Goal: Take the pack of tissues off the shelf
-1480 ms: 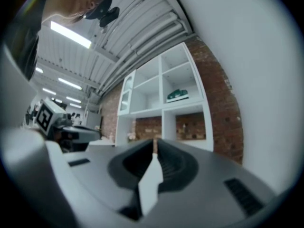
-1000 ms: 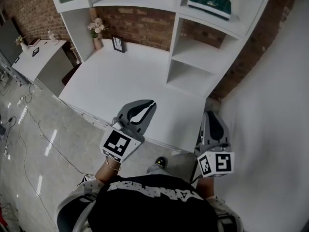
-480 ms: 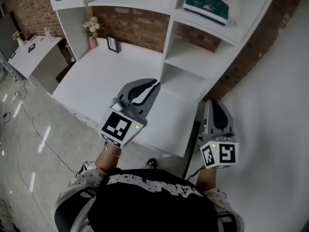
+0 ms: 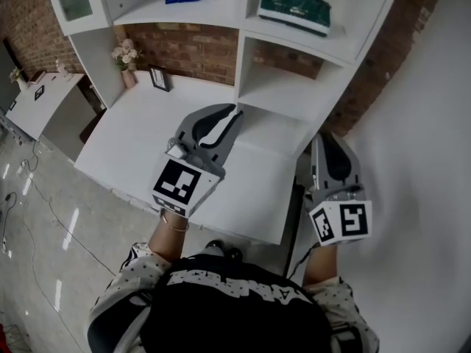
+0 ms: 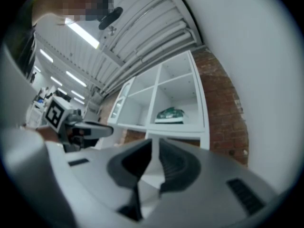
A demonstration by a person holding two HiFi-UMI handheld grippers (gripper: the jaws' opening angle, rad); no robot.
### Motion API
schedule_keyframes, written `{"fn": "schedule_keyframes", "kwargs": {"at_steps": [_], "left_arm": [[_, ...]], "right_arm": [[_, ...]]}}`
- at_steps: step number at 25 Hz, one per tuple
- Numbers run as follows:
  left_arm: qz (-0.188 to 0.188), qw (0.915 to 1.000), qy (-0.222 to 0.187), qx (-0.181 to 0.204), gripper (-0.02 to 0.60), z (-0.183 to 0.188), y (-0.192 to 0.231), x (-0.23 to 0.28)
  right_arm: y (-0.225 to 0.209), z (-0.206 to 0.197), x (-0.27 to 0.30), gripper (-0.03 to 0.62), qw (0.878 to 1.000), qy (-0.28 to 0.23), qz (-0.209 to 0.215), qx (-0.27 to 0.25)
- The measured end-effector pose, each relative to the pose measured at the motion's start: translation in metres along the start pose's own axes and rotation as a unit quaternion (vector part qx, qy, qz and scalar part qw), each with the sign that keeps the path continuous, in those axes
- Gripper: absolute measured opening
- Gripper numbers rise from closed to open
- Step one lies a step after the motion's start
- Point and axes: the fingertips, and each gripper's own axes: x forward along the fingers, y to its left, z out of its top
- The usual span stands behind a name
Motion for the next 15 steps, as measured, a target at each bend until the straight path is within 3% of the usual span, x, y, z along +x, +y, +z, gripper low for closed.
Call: {"fn": "schedule_keyframes", "kwargs": {"at_steps": [9, 15], "left_arm": [[-0.008, 0.9992, -0.036, 0.014, 0.077, 0.026, 0.036, 0.042], [-0.017, 0.9991, -0.028, 0.028, 0.077, 0.031, 0.057, 0.066]], "right_arm": [[-0.021, 0.032, 0.042, 0.063, 0.999, -0.014, -0.032, -0.029], [-0.027, 0.055, 0.065, 0.067, 0.997, -0.017, -0.044, -0.057]]}}
